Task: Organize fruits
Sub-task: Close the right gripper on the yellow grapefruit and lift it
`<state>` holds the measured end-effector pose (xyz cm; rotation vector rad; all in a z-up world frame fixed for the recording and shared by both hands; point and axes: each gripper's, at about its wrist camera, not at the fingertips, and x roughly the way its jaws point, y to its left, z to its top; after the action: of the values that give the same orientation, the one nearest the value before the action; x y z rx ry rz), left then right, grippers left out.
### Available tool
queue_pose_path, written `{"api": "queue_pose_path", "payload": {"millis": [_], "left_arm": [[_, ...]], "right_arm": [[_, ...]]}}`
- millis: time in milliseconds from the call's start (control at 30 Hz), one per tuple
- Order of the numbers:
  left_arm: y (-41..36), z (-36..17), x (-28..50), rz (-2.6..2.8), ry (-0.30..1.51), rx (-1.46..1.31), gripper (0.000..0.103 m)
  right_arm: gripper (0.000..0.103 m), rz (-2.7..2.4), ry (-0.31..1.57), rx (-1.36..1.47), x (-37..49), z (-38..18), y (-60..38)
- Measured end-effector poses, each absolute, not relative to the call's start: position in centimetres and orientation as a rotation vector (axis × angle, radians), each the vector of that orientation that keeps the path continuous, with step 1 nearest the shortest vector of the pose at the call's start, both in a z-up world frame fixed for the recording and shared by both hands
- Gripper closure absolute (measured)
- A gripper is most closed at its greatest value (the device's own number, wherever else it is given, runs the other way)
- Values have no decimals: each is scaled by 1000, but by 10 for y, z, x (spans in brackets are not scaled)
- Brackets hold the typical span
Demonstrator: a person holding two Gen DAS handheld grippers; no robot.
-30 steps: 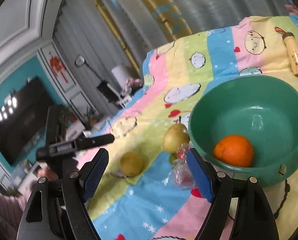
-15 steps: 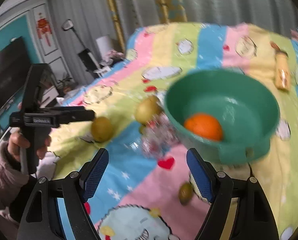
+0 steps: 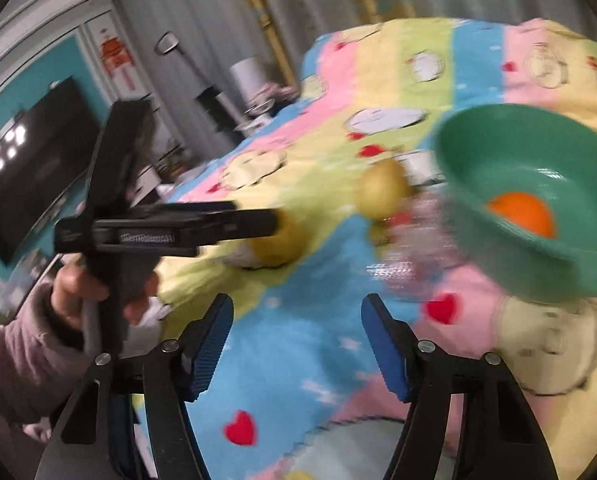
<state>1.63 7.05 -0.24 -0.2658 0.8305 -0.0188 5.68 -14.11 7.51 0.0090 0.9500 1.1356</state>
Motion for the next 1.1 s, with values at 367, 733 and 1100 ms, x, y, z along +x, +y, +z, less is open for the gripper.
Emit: {"api": "queue_pose_path", "payload": {"millis": [367, 733, 1100], "left_arm": [[88, -9, 20, -44, 874, -363, 9], [96, -20, 23, -85, 913, -361, 17], [97, -31, 27, -122, 954, -441, 43]], "right_arm": [[34, 1105, 998, 3, 64, 54, -77], [34, 1115, 1054, -55, 70, 42, -34], [43, 1076, 1093, -54, 77, 35, -24]]}}
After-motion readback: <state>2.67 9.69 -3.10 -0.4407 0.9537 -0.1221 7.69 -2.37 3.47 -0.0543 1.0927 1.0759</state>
